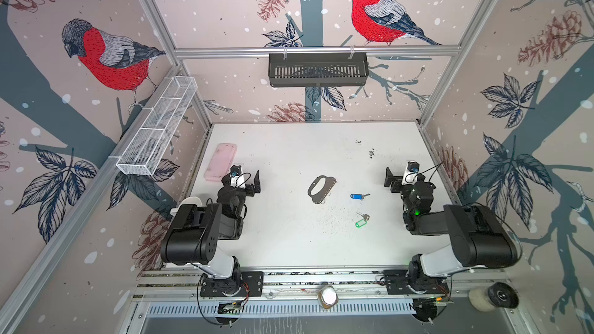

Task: Attach keys to a key ring
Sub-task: Pick up the keyring from the center of the table.

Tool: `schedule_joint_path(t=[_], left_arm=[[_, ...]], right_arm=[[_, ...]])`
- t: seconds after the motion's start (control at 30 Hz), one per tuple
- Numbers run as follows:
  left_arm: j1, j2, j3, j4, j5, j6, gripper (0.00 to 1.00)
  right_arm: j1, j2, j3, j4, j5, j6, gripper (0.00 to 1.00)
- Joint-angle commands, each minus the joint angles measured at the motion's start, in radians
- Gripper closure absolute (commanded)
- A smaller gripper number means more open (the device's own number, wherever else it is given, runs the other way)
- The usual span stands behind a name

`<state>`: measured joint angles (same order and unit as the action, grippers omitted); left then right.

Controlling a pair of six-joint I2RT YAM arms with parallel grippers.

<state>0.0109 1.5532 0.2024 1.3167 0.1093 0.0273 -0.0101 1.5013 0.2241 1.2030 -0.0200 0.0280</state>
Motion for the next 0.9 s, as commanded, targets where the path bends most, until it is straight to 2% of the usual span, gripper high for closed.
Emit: schedule_joint_path(t=[0.0,0.3,0.4,0.87], left_arm=[[0.003,0.001,0.003,0.037,0.013,0.008,0.01],[0.004,0.001,0.004,0.033,0.005,0.000,0.01],[0.002,0.002,0.023,-0.001,-0.095,-0.030,0.02],[0.002,0.002,0.025,-0.002,-0.099,-0.029,0.01]], right_arm=[[0.002,-0.005,-0.003,0.016,0.012,0.012,0.00],[0.001,-0.006,-0.004,0.016,0.010,0.013,0.00],[0.001,-0.005,-0.003,0.016,0.012,0.015,0.00],[-0.008,-0.005,0.001,0.007,0.014,0.029,0.00]])
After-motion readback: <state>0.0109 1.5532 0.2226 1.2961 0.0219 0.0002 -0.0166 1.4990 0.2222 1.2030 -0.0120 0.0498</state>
